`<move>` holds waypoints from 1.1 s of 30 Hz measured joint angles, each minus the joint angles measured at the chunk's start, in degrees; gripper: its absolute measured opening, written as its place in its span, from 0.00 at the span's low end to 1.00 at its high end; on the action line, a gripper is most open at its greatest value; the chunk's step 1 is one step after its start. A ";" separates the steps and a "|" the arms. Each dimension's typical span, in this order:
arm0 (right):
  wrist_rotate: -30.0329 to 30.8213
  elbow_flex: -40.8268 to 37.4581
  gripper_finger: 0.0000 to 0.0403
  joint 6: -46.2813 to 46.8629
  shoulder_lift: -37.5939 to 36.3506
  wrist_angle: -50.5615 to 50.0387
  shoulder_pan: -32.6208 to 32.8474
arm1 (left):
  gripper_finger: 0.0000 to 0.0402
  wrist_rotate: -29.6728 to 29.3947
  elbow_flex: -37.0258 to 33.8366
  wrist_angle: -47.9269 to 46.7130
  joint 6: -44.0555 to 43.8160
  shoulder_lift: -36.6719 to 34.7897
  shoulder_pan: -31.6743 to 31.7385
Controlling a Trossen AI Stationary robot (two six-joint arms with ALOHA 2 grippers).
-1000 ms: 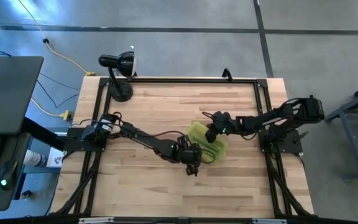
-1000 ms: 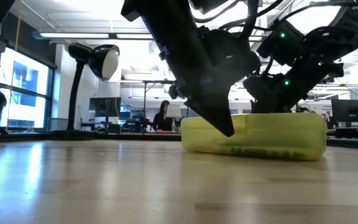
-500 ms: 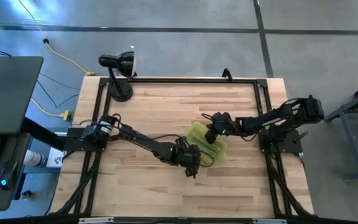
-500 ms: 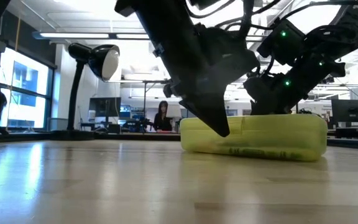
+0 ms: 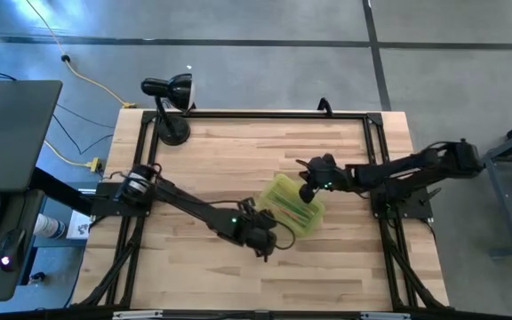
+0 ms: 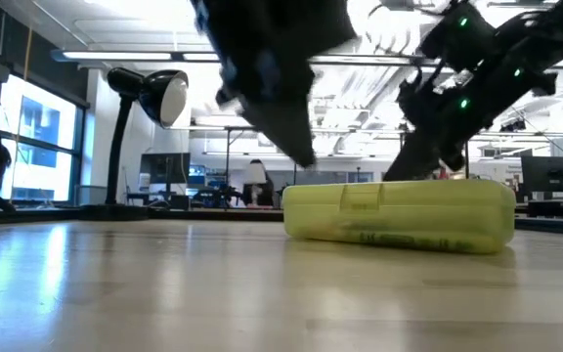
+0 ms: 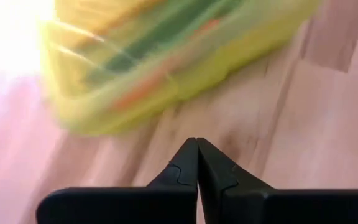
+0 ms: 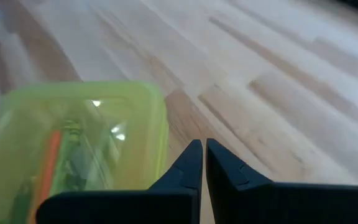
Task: Pick & place school supplies into a supply box
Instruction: Return to Home Position
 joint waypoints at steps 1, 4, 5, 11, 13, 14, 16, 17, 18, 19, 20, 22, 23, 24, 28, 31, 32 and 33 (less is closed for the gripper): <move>0.03 -0.01 0.00 -1.41 -1.60 -0.69 0.09 | 0.09 -0.93 0.05 -1.64 -0.02 -1.19 0.00; -0.52 0.00 0.00 -5.38 -7.74 -1.61 0.10 | 0.11 -3.89 0.00 -8.02 -0.06 -6.05 -0.07; -0.51 -0.02 0.00 -6.43 -9.80 -2.17 0.10 | 0.11 -4.91 0.09 -10.06 -0.07 -7.88 -0.07; -1.81 0.00 0.00 -16.60 -24.92 -5.20 3.06 | 0.12 -17.92 -0.01 -27.58 -4.39 -20.37 -0.08; -3.60 -0.01 0.00 -18.27 -30.08 -7.93 5.05 | 0.11 -19.09 0.07 -32.91 -7.10 -24.58 -0.07; -4.12 -0.02 0.00 -18.63 -32.22 -8.78 6.12 | 0.11 -19.05 0.01 -36.91 -8.55 -26.59 -0.07; -4.76 0.00 0.00 -19.29 -37.38 -11.58 8.54 | 0.10 -19.40 0.02 -42.30 -11.65 -30.16 -0.09; -4.66 0.00 0.00 -19.84 -39.31 -13.20 9.73 | 0.10 -19.65 -0.11 -45.11 -13.28 -32.03 -0.12; -4.31 0.00 0.00 -20.54 -41.30 -14.42 10.91 | 0.09 -19.64 -0.65 -47.96 -14.67 -33.93 -0.32; -3.73 0.02 0.00 -21.43 -43.61 -16.26 12.12 | 0.09 -19.87 -1.37 -50.32 -15.99 -35.95 -0.76; -2.79 0.02 0.00 -22.32 -45.82 -18.87 13.25 | 0.09 -21.11 -2.41 -51.20 -17.21 -38.08 -1.10; 0.34 -0.02 0.00 -22.57 -49.19 -23.00 15.24 | 0.08 -23.86 -6.62 -51.09 -18.32 -43.58 -2.11; 1.79 -0.02 0.00 -22.23 -51.12 -24.69 16.21 | 0.08 -24.40 -9.28 -49.97 -18.44 -46.38 -3.02; 2.53 -0.02 0.00 -22.00 -52.87 -26.75 17.14 | 0.07 -24.72 -11.98 -47.98 -18.52 -49.22 -3.85; 0.64 -0.02 0.00 -25.06 -58.18 -30.09 20.63 | 0.08 -22.61 -27.17 -35.59 -19.27 -62.43 -7.41; -4.16 -0.60 0.00 -29.14 -60.64 -28.83 22.60 | 0.08 -20.06 -39.80 -20.88 -15.62 -72.27 -9.99; -6.26 -1.42 0.00 -31.00 -61.52 -27.06 23.07 | 0.09 -19.63 -43.84 -14.39 -12.58 -75.15 -10.48; -8.33 -2.76 0.00 -33.18 -62.25 -24.07 23.46 | 0.09 -18.73 -48.14 -7.32 -8.48 -78.24 -10.80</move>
